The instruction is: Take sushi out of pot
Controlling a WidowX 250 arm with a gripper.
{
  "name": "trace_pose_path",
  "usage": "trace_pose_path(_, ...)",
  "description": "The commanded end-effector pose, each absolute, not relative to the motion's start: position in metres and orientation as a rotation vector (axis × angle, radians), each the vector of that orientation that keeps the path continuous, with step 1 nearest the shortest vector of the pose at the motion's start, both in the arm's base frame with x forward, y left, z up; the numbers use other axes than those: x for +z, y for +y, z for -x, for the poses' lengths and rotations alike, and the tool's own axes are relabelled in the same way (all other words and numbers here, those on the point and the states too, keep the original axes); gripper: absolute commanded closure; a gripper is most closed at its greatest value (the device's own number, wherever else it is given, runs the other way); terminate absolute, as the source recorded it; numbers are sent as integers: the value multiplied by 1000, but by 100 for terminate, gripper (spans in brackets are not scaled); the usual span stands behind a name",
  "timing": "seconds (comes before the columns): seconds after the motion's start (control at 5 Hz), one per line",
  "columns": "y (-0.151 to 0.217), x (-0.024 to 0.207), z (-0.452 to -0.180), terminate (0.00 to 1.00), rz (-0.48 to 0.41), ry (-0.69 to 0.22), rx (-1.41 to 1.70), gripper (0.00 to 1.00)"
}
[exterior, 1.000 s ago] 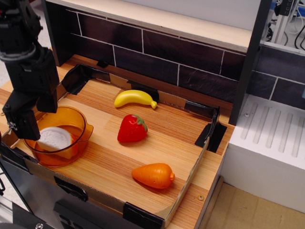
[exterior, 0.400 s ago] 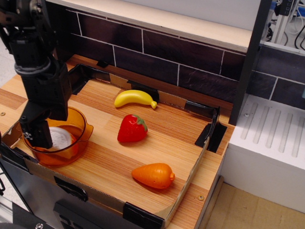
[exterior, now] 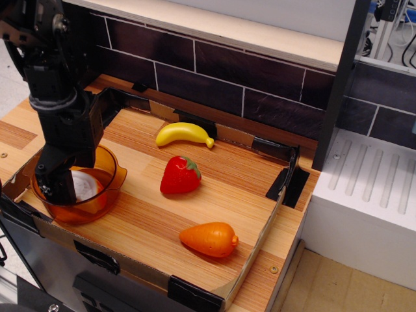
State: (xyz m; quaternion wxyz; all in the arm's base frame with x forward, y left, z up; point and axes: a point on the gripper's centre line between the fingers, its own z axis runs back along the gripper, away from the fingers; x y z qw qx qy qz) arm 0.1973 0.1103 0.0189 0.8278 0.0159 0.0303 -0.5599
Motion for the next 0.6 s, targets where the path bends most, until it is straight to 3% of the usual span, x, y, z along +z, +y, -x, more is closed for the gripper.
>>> trace_pose_path(0.0,118,13,-210,0,-64,87,-1200,0)
trace_pose_path(0.2,118,15,-209,0,-32,95,-1196,100)
trace_pose_path(0.4,120,22,-211,0,-14,90,-1178,100)
